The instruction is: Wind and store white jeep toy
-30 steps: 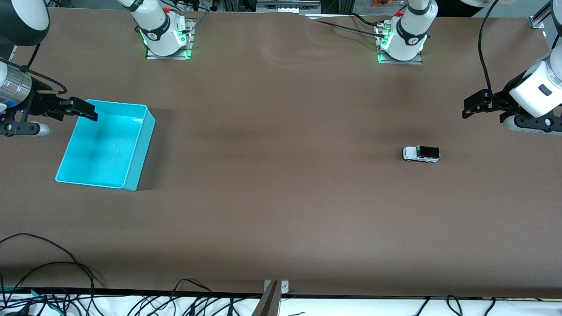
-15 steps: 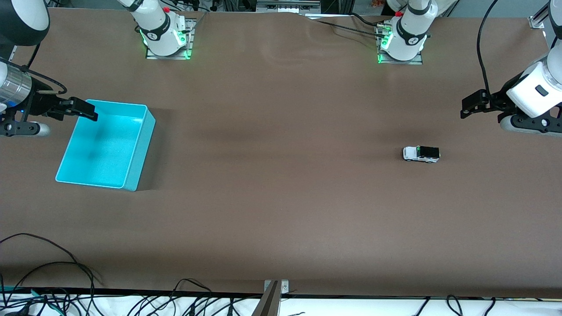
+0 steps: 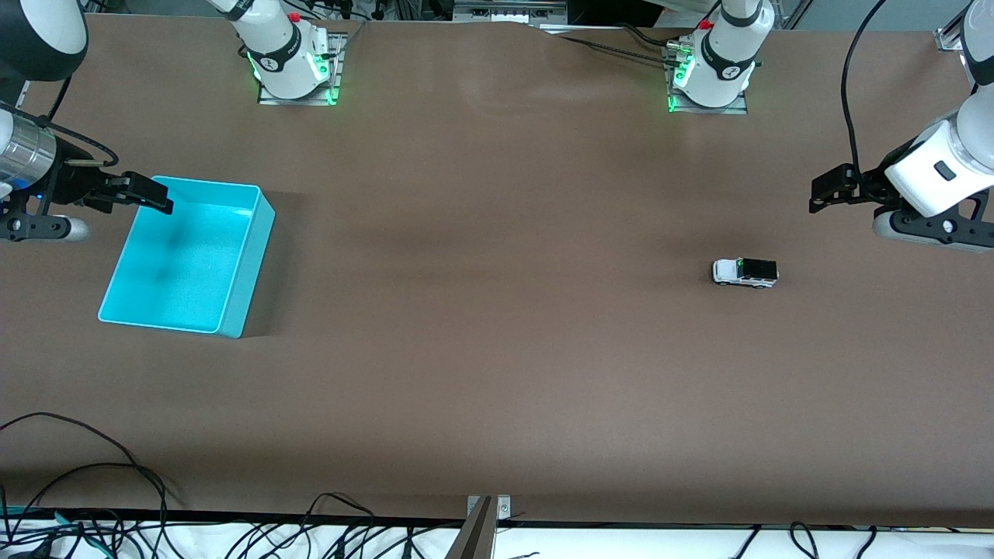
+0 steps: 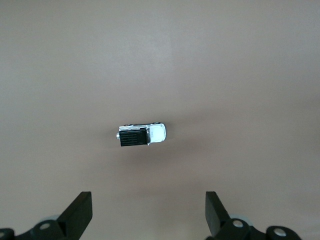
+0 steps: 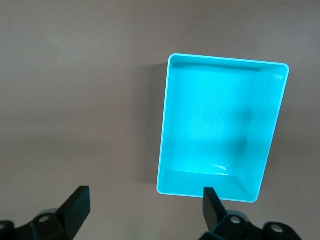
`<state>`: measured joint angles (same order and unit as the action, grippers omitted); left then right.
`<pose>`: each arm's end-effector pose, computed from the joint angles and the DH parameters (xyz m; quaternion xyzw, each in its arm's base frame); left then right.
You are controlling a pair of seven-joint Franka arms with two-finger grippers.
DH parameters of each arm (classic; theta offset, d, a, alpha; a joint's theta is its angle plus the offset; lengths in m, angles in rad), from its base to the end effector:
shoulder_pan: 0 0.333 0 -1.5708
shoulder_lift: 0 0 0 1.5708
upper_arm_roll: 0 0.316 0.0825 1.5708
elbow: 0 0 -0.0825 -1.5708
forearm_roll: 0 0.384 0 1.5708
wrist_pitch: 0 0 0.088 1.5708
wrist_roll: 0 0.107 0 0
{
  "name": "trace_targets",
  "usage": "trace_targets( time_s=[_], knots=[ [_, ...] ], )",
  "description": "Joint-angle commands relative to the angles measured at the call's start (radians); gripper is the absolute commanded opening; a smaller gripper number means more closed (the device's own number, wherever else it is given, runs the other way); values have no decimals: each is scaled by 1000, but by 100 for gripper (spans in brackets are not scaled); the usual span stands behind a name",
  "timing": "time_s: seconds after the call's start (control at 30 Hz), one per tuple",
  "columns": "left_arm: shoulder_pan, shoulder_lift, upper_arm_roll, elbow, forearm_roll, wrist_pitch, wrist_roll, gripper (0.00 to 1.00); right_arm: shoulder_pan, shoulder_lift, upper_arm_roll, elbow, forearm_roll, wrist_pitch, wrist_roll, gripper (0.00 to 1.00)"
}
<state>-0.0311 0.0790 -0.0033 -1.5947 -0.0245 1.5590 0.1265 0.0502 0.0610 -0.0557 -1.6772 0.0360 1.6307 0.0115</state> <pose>0.5724 -0.0223 0.5678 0.9951 -0.0797 -0.0567 0.0150 0.5700 0.0013 0.5450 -0.9984 0.0106 0.0537 0.0160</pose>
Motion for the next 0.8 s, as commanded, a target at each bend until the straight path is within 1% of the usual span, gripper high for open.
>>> trace_targets(
  time_s=[0.0,0.2,0.37,0.57,0.77],
  knots=[
    [5,25,-1,33,-2,-13,64,100,8,-6,-12,-4,15,-6,-16,100],
    [2,45,-1,32,11,-11,119,100,8,-6,-12,-4,15,-6,-15,100],
    [-6,67,-4,30,72,-8,254,100,8,-6,-12,-4,15,-8,-16,100],
    [-6,82,-4,22,74,4,311,100,8,-6,-12,-4,15,-6,-16,100],
    [3,99,-4,15,74,27,433,100,8,-6,-12,-4,15,-6,-16,100]
  ],
)
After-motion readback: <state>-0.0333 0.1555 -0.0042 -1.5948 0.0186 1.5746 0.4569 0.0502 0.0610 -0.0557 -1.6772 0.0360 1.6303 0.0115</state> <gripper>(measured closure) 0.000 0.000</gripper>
